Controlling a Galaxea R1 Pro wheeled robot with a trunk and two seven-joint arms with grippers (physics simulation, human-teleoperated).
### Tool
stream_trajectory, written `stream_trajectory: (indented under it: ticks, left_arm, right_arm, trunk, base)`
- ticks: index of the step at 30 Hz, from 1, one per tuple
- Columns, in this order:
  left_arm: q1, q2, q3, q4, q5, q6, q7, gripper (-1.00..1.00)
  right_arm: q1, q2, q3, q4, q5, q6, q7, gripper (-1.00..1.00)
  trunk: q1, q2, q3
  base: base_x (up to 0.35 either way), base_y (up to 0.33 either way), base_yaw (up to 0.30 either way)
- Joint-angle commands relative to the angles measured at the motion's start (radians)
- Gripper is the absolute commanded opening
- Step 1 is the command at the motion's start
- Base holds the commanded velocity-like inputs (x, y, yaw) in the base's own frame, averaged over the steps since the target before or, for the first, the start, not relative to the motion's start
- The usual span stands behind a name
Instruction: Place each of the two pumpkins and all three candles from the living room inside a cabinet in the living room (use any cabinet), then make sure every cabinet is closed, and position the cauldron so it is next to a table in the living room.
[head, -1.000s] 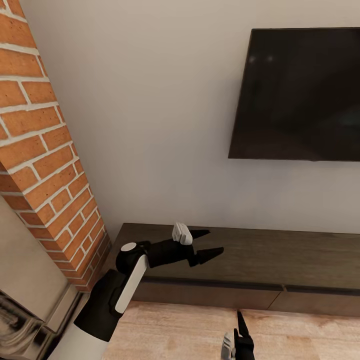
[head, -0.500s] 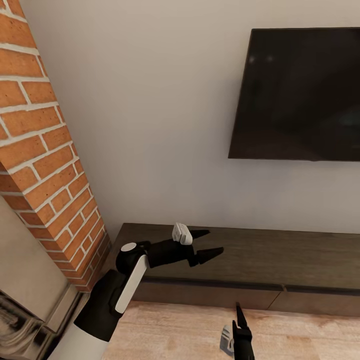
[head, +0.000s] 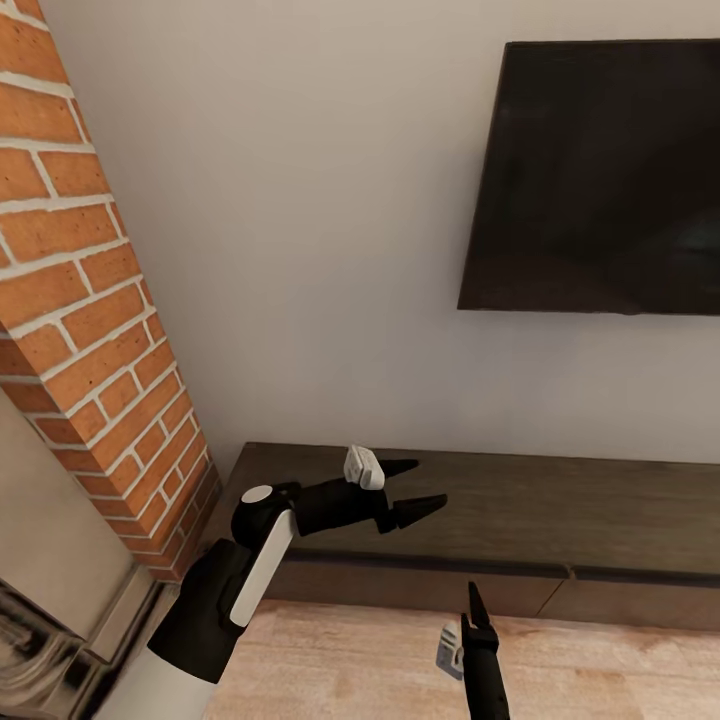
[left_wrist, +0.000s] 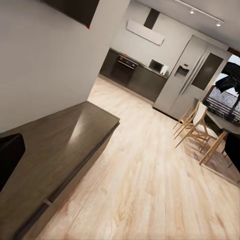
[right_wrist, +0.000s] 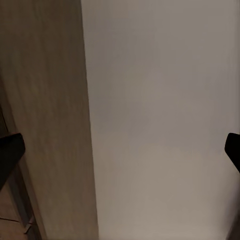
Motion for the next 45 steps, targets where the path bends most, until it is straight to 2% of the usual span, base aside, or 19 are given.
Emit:
stream_trajectory:
  ticks: [1,20,27,32,33,40,45]
  left_arm:
    - [0.0,0.0,0.0,0.0,0.0,0.0,0.0,1.0]
    - [0.0,-0.003,0.001,-0.009,0.0,0.003,0.008,1.0]
    - [-0.017,-0.007,0.03,-0.032,0.0,0.002,0.015,1.0]
    - [-0.048,-0.005,0.078,-0.028,-0.003,0.005,0.017,1.0]
    - [-0.058,-0.006,0.104,-0.026,-0.003,0.006,0.02,1.0]
    - [-0.091,-0.005,0.113,-0.024,-0.001,0.011,0.069,1.0]
    - [-0.109,-0.005,0.124,-0.007,-0.002,0.012,0.082,1.0]
  right_arm:
    - [-0.001,0.0,0.0,0.001,0.0,0.0,0.0,1.0]
    - [-0.003,0.0,-0.001,0.002,-0.001,0.001,0.0,1.0]
    - [-0.002,0.006,0.0,0.023,-0.002,0.003,-0.003,1.0]
    - [-0.002,0.008,0.0,0.026,-0.001,0.007,-0.005,1.0]
    - [-0.002,0.009,0.0,0.026,0.0,0.009,-0.007,1.0]
    - [-0.002,0.008,0.0,0.026,0.002,0.007,-0.008,1.0]
    - [-0.008,0.006,0.0,0.016,0.004,0.007,-0.009,1.0]
  trunk:
    - [0.004,-0.007,-0.003]
    - [0.077,-0.14,-0.063]
    - [0.104,-0.189,-0.085]
    - [0.123,-0.224,-0.1]
    - [0.127,-0.231,-0.103]
    - [0.153,-0.28,-0.125]
    - [0.173,-0.315,-0.141]
  base:
    - [0.0,0.0,0.0]
    - [0.0,0.0,0.0]
    - [0.0,0.0,0.0]
    - [0.0,0.0,0.0]
    - [0.0,0.0,0.0]
    - [0.0,0.0,0.0]
    - [0.0,0.0,0.0]
